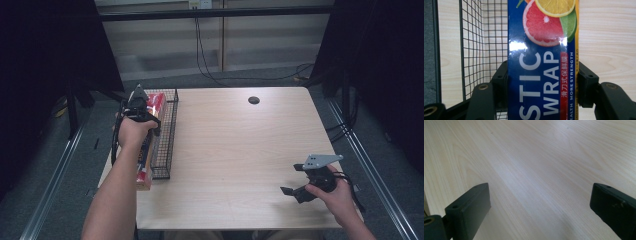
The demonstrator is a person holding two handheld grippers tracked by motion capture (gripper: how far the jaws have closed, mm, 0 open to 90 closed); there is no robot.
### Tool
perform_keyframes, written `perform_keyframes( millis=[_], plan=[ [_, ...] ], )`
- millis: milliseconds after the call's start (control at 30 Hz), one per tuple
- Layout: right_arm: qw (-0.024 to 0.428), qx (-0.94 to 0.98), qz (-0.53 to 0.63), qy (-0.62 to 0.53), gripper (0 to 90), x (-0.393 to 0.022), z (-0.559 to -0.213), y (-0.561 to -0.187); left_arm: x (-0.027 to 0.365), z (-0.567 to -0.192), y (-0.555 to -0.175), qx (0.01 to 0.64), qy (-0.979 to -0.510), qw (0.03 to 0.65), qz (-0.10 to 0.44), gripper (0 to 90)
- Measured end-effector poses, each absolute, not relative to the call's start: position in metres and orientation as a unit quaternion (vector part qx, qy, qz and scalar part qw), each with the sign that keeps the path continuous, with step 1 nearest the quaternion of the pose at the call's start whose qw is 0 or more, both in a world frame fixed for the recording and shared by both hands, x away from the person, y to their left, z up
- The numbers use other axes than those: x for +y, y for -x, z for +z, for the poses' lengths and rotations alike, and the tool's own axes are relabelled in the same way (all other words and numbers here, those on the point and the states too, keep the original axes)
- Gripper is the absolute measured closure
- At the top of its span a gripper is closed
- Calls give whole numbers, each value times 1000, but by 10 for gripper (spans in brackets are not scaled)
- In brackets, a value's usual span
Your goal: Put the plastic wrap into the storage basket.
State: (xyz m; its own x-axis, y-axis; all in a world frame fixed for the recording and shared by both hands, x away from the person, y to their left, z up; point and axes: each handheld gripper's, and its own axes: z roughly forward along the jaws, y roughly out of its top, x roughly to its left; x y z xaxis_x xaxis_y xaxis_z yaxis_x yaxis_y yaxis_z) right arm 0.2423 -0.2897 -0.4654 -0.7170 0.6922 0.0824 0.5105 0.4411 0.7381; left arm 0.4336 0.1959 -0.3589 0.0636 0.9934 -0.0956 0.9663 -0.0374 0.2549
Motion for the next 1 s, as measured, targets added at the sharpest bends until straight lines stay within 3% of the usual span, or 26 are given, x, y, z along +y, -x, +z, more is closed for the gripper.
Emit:
perform_keyframes(
  millis=[1000],
  plan=[
    [118, 841, 390, -356, 28, -290, -465, -243, 203, -383, -438, 703, -699, 119, 46, 417]
  ],
)
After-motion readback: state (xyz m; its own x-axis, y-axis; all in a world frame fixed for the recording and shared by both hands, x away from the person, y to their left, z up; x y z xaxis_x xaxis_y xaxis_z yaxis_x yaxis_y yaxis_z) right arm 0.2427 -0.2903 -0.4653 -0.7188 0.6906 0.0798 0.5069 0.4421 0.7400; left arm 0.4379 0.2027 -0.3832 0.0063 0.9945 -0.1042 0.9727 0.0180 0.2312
